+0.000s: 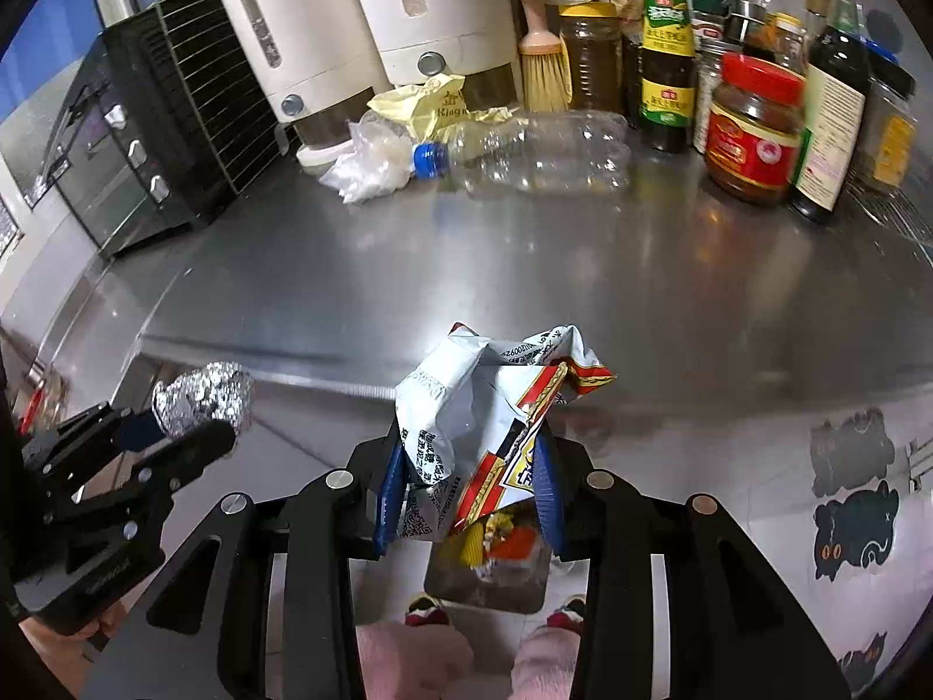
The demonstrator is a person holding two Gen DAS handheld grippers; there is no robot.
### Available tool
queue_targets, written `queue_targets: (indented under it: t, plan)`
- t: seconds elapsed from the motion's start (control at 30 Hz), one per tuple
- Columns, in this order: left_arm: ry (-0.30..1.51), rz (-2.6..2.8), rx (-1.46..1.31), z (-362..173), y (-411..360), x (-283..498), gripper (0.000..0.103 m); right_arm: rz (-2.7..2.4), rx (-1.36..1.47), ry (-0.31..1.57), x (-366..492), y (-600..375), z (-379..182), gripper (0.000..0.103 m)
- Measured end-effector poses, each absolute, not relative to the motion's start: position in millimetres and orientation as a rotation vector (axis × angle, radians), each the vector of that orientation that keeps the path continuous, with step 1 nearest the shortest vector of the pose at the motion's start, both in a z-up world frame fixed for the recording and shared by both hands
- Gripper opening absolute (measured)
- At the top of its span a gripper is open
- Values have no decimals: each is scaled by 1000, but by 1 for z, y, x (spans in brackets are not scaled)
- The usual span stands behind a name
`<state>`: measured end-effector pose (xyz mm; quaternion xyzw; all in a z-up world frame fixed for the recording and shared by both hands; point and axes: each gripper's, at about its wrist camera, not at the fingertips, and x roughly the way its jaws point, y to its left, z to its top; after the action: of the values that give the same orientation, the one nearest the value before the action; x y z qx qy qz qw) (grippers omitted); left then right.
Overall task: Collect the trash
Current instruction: 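Carry the foil ball and snack wrapper down over the bin with both tools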
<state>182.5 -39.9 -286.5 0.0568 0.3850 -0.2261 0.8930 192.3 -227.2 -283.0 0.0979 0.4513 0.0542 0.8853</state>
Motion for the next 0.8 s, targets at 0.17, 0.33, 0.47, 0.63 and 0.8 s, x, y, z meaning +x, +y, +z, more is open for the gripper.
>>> queue_targets:
  t: [0.17,0.33,0.47,0.63,0.8]
  plan:
    - [807,-489,113,-298,-42,150,32,114,212,947,167,-231,-292,39]
    - [842,-518,93,-321,-45,128,32,142,229,972,143,-229,-314,39]
    - [892,-514,97,-353,-49,119,32,142,212,1009,134,-224,-342,39]
    - [997,-518,78,-405,-53,122,32,125,195,1075,135,-218,-391,39]
    - [1106,-499,72,-463,-58,134,32,111,155,1140,143,-208,-437,39]
